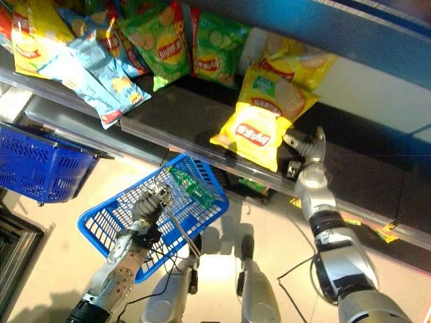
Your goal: Pick up the snacks into the basket
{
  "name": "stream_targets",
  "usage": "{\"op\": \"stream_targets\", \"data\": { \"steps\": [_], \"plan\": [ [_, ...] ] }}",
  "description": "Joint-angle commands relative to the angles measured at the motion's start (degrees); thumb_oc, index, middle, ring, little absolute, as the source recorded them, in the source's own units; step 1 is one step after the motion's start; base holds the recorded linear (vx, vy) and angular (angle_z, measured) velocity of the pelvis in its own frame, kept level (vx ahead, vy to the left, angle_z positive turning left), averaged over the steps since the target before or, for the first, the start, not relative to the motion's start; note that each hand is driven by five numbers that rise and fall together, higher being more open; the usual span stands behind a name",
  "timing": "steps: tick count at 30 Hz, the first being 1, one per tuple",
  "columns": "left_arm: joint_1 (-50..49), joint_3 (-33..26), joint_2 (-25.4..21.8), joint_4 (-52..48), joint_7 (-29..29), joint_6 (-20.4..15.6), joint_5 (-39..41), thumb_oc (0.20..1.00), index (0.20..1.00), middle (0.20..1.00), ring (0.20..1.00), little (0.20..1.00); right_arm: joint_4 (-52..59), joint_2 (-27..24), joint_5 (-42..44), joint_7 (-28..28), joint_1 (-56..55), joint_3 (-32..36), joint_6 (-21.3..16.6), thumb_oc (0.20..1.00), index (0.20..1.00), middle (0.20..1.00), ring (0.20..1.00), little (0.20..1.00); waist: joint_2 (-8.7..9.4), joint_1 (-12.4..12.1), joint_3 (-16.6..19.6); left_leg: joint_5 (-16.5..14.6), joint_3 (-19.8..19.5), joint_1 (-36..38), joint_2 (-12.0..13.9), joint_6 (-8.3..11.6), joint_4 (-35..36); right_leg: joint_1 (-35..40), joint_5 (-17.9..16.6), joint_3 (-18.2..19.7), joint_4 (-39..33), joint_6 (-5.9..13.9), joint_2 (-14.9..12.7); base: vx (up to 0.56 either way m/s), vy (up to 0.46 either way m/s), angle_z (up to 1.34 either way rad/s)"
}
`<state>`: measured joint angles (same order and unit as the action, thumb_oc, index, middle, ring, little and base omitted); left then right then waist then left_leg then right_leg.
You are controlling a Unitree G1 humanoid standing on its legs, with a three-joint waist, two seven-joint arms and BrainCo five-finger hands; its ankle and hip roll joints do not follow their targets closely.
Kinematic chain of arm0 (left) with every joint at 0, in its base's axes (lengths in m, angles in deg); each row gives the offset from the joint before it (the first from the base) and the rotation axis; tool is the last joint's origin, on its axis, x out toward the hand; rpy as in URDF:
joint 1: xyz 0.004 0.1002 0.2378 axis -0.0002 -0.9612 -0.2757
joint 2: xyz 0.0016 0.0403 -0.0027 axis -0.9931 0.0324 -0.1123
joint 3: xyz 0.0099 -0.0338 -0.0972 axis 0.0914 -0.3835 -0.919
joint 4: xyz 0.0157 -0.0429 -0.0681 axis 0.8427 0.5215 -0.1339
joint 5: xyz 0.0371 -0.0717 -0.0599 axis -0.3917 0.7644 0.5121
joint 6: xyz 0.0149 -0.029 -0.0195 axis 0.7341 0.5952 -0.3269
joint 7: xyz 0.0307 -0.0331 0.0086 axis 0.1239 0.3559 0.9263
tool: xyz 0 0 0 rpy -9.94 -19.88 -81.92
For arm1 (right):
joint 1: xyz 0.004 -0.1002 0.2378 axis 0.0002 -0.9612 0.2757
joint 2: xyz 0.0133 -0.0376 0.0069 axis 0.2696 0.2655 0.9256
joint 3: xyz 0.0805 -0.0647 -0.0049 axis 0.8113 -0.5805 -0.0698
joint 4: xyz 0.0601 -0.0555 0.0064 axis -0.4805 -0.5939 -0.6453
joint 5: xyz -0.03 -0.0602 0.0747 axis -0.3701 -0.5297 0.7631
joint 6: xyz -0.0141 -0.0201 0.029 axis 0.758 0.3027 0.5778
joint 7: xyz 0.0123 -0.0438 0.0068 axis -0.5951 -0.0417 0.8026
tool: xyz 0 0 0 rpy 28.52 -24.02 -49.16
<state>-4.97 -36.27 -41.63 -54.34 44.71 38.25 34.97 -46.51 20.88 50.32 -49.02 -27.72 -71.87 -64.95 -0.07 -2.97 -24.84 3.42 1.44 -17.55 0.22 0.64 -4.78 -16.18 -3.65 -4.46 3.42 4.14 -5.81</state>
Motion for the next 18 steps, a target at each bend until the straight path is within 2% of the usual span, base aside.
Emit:
{"op": "stream_targets", "data": {
  "steps": [1, 5, 8, 12, 17, 18],
  "plan": [
    [3.4, -0.1, -1.2, -16.0, -3.6, -7.9, -0.8, 0.2, 0.2, 0.2, 0.2, 0.2, 2.0, -0.8, 3.7, 1.7, 5.5, -3.1, -3.6, 1.0, 1.0, 1.0, 1.0, 1.0, 0.86, -2.3, 2.3, -4.8, -4.1, -1.1, -0.8, 1.82, -4.9, -1.2, 4.1, -0.1, 7.8, 4.17, -2.0, -0.01, -0.033, 0.05],
    [3.8, 0.3, -1.4, -16.8, -3.4, -7.9, -0.5, 0.2, 0.2, 0.2, 0.2, 0.2, -3.1, 0.0, 5.8, 1.9, 9.6, -3.8, -3.1, 1.0, 1.0, 1.0, 1.0, 1.0, 0.69, -2.9, 1.5, -4.7, -4.5, -1.7, -0.7, 1.84, -5.1, -1.6, 4.1, -0.3, 8.0, 4.1, -2.2, -0.01, -0.012, 0.07],
    [4.9, 1.5, -1.5, -17.6, -3.5, -8.1, 0.1, 0.2, 0.2, 0.2, 0.2, 0.2, -13.5, 0.3, 10.7, 2.8, 15.2, -3.4, -2.2, 1.0, 1.0, 1.0, 1.0, 1.0, -0.07, -4.2, 0.4, -4.6, -5.2, -2.8, -1.2, 2.02, -5.5, -2.0, 4.3, -1.0, 8.4, 4.08, -2.5, -0.01, -0.009, 0.08],
    [6.4, 2.3, -1.2, -17.7, -3.3, -8.1, -0.1, 0.2, 0.2, 0.2, 0.2, 0.2, -17.3, 0.0, 12.7, 2.5, 17.6, -2.6, -2.0, 1.0, 1.0, 1.0, 1.0, 1.0, -0.76, -5.1, -0.3, -4.4, -6.1, -3.5, -1.5, 2.15, -5.7, -2.2, 4.5, -1.7, 8.8, 4.08, -2.8, 0.0, -0.013, 0.14],
    [7.5, 2.7, -0.6, -16.9, -3.2, -7.9, -0.4, 0.2, 0.2, 0.2, 0.2, 0.2, -16.4, 0.3, 14.3, 3.0, 16.4, -2.2, -2.4, 1.0, 1.0, 1.0, 1.0, 1.0, -0.84, -5.4, -0.5, -4.2, -7.3, -3.7, -2.0, 2.25, -5.3, -1.5, 4.8, -3.1, 8.7, 4.23, -3.2, 0.03, -0.02, 0.16],
    [7.7, 2.7, -0.7, -16.8, -3.3, -8.0, -0.3, 0.2, 0.2, 0.2, 0.2, 0.2, -16.4, 0.4, 14.3, 3.3, 16.2, -2.5, -2.4, 0.511, 0.511, 0.511, 0.511, 0.511, -0.88, -5.6, -0.3, -4.3, -7.4, -3.9, -2.2, 2.13, -5.4, -1.5, 4.9, -3.3, 8.7, 4.27, -3.5, 0.02, 0.004, 0.17]
  ]
}}
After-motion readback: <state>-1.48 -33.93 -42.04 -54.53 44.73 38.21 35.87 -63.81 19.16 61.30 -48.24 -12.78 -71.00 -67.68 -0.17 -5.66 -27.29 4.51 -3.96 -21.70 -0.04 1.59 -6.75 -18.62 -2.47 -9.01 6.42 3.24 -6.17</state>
